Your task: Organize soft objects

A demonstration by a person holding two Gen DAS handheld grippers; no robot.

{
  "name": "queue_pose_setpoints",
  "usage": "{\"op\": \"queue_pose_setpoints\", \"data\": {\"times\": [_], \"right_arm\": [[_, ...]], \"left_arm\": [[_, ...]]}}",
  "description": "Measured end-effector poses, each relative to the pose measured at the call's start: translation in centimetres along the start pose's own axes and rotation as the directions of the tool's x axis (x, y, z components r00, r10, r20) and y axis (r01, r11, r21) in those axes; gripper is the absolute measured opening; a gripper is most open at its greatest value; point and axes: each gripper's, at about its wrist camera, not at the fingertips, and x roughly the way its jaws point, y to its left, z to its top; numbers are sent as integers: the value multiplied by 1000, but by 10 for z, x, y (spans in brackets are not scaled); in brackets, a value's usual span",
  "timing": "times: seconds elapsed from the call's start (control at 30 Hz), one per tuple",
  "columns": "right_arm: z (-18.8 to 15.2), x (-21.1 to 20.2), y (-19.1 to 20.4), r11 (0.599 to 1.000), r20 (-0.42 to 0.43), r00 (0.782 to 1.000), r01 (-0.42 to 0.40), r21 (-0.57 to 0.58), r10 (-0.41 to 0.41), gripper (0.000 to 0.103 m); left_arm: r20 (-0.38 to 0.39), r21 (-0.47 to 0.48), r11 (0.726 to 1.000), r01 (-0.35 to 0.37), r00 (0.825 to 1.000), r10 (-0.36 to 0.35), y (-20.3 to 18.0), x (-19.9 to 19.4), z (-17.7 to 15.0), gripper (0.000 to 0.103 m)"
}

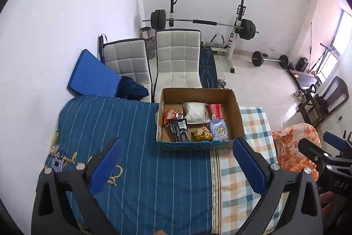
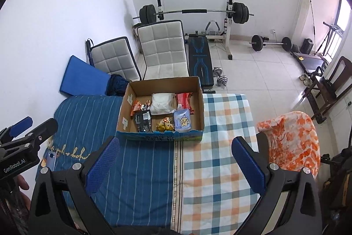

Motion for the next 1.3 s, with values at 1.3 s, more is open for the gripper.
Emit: {"op": "queue_pose_setpoints", "data": {"times": [1.3], "right_arm": [[-2,-17,1,999,38,999,33,24,-34,103]], "left_arm": [[12,-6,1000,-14,1000,15,-6,-7,-2,102]]}}
